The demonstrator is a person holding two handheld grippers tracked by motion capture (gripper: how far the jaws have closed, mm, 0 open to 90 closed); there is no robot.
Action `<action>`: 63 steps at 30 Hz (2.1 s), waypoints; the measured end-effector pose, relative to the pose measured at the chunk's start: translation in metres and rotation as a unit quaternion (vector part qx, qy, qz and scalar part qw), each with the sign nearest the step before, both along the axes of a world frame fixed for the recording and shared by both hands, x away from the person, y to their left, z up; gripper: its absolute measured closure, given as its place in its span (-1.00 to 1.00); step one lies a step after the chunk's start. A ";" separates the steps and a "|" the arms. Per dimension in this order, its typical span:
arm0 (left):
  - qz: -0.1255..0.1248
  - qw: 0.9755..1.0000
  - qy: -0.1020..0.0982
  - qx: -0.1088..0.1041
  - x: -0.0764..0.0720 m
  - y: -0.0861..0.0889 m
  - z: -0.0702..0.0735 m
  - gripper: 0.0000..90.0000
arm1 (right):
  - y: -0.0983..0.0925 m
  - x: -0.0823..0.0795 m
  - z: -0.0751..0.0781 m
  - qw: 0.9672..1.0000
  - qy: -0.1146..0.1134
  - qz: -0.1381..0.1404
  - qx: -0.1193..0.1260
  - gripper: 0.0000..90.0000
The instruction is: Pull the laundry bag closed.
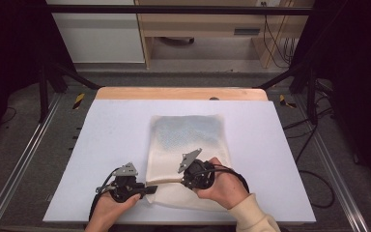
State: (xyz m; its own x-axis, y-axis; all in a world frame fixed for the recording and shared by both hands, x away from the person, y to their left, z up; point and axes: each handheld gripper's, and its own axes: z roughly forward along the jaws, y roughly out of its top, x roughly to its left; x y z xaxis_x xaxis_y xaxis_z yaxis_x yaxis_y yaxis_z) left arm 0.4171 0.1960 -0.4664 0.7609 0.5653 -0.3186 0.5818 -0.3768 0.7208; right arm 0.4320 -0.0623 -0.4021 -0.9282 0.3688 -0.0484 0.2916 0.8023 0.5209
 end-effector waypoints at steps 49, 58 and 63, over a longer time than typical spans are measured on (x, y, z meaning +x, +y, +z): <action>0.001 1.000 -0.005 -0.002 0.000 0.000 0.000 0.83 | -0.051 -0.007 0.001 0.999 0.003 -0.043 -0.010 0.82; 0.002 1.000 -0.007 0.000 0.000 0.000 0.001 0.83 | -0.065 -0.007 -0.002 0.998 0.005 -0.058 -0.011 0.82; 0.003 1.000 -0.007 -0.001 0.000 0.001 0.001 0.83 | -0.069 -0.007 -0.002 0.998 0.006 -0.063 -0.011 0.82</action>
